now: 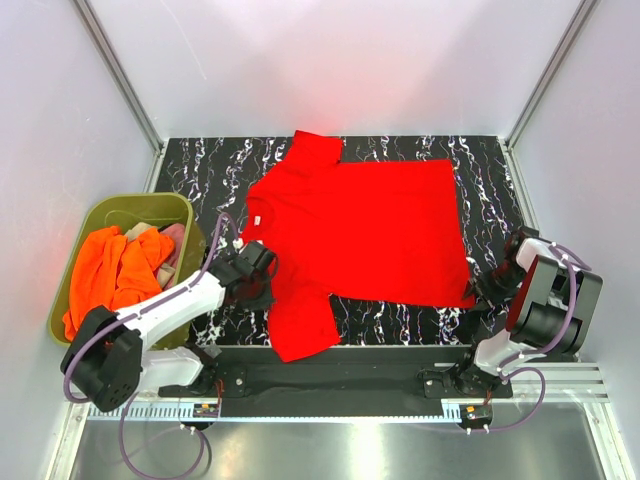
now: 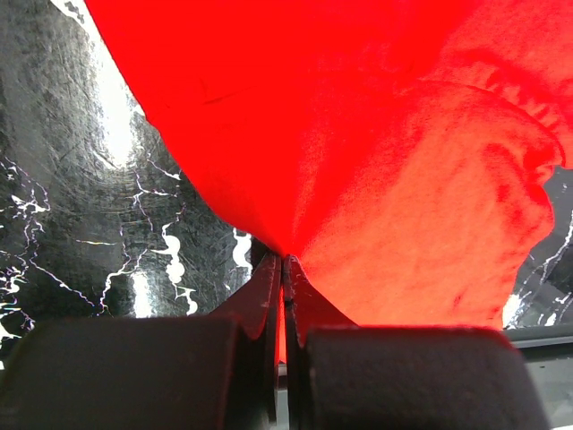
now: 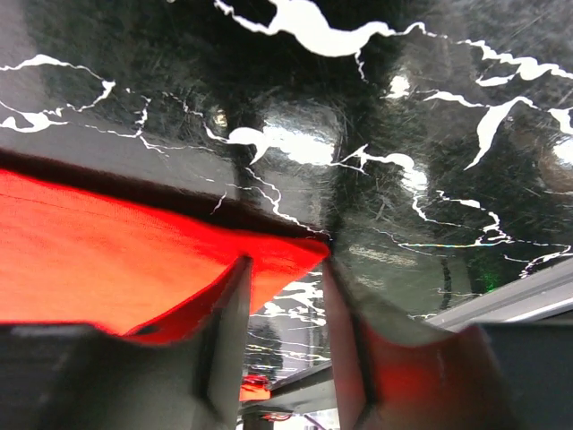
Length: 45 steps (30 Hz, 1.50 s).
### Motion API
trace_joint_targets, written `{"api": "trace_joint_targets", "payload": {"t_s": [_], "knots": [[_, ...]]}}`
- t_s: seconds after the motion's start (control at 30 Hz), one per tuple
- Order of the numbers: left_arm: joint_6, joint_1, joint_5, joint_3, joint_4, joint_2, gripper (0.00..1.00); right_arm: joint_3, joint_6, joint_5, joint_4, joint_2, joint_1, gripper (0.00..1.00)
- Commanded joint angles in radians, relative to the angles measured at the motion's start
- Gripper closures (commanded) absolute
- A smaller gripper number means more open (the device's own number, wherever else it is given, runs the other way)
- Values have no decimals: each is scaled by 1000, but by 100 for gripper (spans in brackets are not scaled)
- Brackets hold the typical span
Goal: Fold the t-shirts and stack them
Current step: Flatten the tshirt out, then fold the tshirt
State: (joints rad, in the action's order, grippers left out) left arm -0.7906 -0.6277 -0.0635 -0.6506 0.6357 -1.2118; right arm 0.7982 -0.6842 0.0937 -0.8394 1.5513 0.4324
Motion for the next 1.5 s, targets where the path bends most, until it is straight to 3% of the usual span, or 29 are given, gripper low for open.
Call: {"api": "trace_joint_targets", "payload": {"t_s": [0.0,0.13,0.23,0.6,0.77,0.97,1.47], "knots": [[10,-3,11,-35,-2,38,100,-16,-41,-41,31,3,2,63],[4,-3,8,-27,5,55,100,-7,-49,-54,29,15,2,89],[-7,-3,11,-15,9,73,100,-7,-40,-52,26,13,2,100],[-64,-3,2,25,76,215,100,-7,8,-2,-17,-51,0,100],[-50,-1,-33,-36,84,216,100,35,34,0,-56,-106,-3,100],[45,5,-85,-213,85,78,100,104,64,23,-64,-82,-6,100],[177,154,-71,-552,75,-244,100,318,112,106,-61,111,-52,100]]}}
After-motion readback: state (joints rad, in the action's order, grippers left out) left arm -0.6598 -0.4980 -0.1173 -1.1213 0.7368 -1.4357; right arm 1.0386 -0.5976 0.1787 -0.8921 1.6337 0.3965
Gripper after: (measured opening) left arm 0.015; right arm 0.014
